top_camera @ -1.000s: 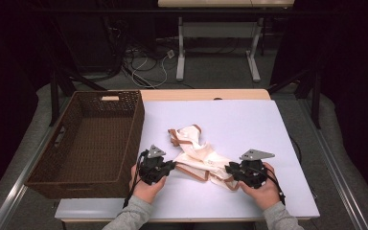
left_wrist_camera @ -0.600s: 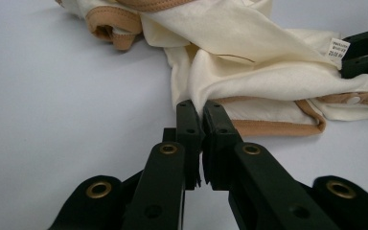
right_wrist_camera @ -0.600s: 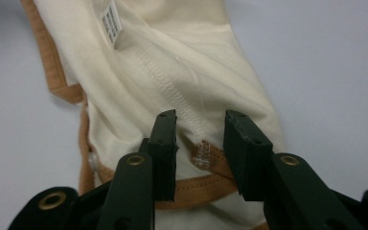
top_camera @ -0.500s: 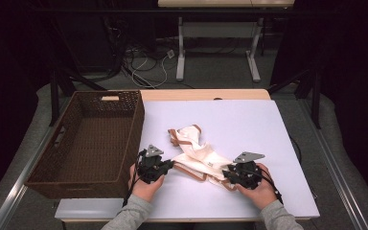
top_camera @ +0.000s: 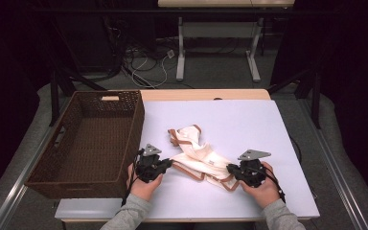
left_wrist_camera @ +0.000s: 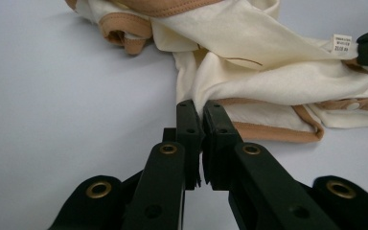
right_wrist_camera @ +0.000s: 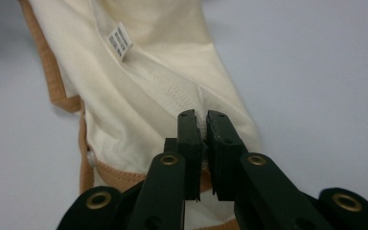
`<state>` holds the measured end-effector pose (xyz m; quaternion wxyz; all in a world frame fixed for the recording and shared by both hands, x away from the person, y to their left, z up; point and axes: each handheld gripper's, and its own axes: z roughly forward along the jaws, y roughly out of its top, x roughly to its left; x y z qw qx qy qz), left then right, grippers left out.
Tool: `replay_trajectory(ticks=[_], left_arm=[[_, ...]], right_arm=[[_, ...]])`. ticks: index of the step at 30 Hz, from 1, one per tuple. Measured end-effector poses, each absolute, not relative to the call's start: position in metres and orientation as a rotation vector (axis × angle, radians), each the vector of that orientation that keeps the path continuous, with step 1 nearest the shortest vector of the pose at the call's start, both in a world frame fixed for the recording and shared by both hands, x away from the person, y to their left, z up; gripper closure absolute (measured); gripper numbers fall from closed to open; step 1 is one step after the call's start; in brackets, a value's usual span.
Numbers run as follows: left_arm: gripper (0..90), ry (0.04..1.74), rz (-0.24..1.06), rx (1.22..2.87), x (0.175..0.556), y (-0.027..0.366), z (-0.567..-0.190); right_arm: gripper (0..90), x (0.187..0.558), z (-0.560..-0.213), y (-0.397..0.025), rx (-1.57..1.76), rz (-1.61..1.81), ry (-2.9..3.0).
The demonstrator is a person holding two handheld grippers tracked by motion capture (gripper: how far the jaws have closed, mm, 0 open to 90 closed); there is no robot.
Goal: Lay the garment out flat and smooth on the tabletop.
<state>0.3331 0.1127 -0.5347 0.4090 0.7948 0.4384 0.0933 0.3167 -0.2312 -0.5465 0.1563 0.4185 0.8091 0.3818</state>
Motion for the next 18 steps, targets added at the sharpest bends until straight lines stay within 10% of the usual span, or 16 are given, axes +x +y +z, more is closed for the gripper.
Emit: replay_trajectory(ticks=[18], left_arm=[[86.9, 1.139, 0.26, 1.972, 0.349, 0.115, -0.529]], right_arm=[[85.7, 0.338, -0.528, -0.297, 1.466, 1.245, 1.987]])
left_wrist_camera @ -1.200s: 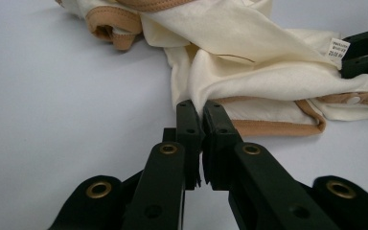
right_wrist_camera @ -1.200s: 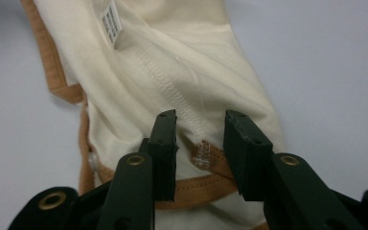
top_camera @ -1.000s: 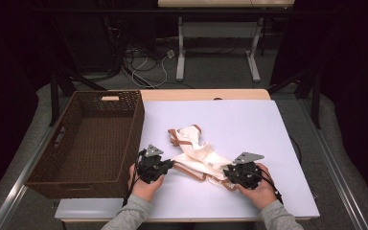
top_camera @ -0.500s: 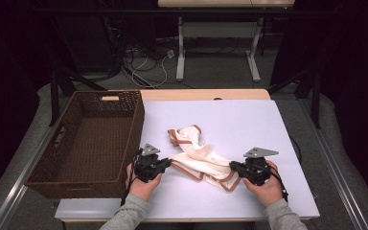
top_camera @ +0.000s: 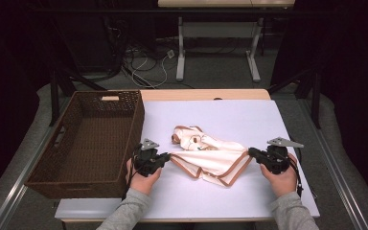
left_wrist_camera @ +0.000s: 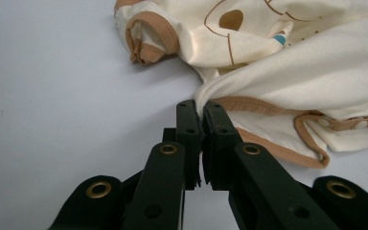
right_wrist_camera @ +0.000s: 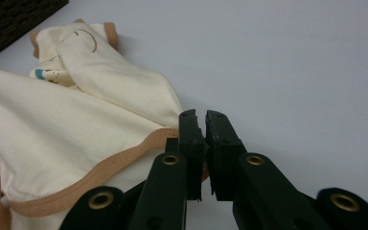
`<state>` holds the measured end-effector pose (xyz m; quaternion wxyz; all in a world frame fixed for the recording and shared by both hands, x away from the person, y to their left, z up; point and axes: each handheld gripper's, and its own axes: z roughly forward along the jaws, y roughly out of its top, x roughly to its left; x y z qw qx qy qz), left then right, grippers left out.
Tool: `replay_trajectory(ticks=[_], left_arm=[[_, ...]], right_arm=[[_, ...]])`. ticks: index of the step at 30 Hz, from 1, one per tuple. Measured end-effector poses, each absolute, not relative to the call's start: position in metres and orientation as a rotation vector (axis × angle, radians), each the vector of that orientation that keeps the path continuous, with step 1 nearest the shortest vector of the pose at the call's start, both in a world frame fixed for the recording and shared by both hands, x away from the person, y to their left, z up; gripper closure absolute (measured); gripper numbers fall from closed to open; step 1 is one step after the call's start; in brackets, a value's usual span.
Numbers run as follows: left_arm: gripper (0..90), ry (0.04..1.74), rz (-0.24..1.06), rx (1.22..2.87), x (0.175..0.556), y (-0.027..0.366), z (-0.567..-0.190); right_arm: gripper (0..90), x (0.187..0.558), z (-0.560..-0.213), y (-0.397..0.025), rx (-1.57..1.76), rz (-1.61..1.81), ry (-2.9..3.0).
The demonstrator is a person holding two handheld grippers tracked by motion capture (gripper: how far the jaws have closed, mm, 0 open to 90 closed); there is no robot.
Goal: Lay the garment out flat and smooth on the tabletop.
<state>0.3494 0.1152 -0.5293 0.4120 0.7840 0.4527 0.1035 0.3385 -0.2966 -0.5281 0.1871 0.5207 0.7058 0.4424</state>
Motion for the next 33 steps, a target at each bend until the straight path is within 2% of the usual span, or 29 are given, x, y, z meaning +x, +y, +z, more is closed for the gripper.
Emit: replay_trajectory(ticks=[15, 24, 30, 33], left_arm=[[86.6, 1.178, 0.281, 1.975, 0.387, 0.098, -0.535], [85.3, 1.193, 0.283, 1.973, 0.401, 0.09, -0.537], [81.2, 1.196, 0.29, 1.968, 0.399, 0.091, -0.535], [77.8, 1.205, 0.298, 1.949, 0.397, 0.091, -0.534]], right_arm=[[85.8, 0.368, -0.532, -0.305, 1.507, 1.182, 1.957], [85.2, 0.374, -0.528, -0.303, 1.494, 1.173, 1.927], [83.2, 0.373, -0.528, -0.302, 1.499, 1.173, 1.935], [78.8, 0.372, -0.527, -0.303, 1.499, 1.175, 1.93]])
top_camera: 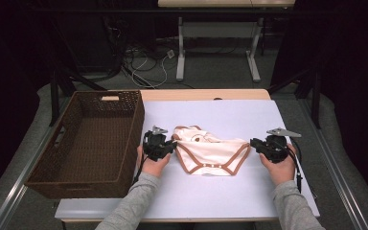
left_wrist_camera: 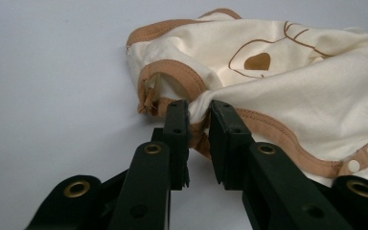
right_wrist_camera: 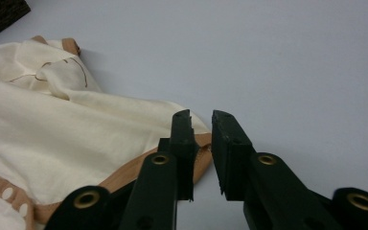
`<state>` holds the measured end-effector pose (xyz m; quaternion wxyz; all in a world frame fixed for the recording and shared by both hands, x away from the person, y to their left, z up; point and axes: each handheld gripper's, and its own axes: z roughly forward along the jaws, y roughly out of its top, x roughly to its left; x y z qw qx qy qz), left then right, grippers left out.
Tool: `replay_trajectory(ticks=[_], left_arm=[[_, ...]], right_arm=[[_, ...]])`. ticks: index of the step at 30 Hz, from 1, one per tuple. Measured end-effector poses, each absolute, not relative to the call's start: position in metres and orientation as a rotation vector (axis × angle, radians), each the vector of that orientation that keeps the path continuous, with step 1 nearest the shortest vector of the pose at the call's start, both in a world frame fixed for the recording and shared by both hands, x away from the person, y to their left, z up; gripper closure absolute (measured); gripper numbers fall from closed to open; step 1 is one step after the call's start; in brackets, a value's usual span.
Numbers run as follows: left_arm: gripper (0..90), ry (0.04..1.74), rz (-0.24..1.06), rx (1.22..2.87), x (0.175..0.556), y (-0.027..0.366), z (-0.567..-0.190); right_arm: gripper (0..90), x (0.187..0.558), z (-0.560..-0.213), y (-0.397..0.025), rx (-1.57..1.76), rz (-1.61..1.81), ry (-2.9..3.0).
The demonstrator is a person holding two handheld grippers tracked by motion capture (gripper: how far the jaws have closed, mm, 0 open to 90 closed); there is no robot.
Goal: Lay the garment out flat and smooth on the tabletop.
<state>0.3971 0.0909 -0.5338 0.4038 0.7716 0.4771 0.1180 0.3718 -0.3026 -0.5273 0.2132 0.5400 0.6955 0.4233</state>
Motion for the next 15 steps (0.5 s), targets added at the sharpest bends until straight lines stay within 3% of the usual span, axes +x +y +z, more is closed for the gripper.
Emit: replay_trajectory(ticks=[15], left_arm=[[51.9, 1.211, 0.355, 1.899, 0.384, 0.094, -0.518]], right_arm=[[60.6, 0.352, -0.512, -0.291, 1.398, 1.201, 1.931]])
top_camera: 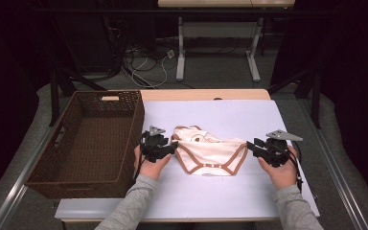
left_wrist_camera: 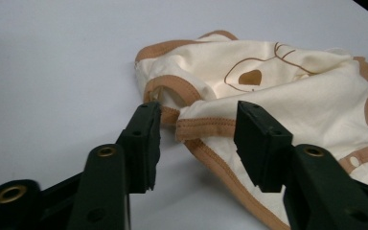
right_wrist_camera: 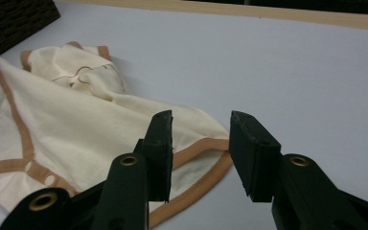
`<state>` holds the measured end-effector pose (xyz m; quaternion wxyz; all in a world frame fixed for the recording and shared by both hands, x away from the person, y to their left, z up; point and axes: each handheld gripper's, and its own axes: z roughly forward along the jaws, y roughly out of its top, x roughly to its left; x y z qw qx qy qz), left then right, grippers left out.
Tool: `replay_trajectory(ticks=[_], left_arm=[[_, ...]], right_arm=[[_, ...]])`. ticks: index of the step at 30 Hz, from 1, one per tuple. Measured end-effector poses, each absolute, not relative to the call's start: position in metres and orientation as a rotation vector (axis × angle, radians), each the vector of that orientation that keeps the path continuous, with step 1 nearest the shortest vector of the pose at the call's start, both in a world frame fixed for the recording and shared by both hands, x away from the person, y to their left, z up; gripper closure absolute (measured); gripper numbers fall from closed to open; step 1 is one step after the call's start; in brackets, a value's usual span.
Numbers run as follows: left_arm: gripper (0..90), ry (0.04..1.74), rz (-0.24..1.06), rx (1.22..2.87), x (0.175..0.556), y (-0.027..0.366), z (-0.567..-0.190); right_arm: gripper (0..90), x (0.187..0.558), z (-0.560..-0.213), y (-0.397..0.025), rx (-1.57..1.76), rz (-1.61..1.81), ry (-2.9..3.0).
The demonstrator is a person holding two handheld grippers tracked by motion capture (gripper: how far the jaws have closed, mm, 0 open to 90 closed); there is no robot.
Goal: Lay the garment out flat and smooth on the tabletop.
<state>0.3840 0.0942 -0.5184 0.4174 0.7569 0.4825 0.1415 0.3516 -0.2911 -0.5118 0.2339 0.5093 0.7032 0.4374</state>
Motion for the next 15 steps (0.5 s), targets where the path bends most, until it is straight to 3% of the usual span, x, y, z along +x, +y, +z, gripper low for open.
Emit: replay_trajectory(ticks=[7, 15], left_arm=[[39.6, 1.176, 0.381, 1.894, 0.374, 0.092, -0.51], [33.2, 1.123, 0.342, 1.903, 0.363, 0.085, -0.505]], right_arm=[[52.1, 0.338, -0.504, -0.27, 1.283, 1.221, 1.99], [46.4, 0.326, -0.502, -0.247, 1.197, 1.233, 2.058]])
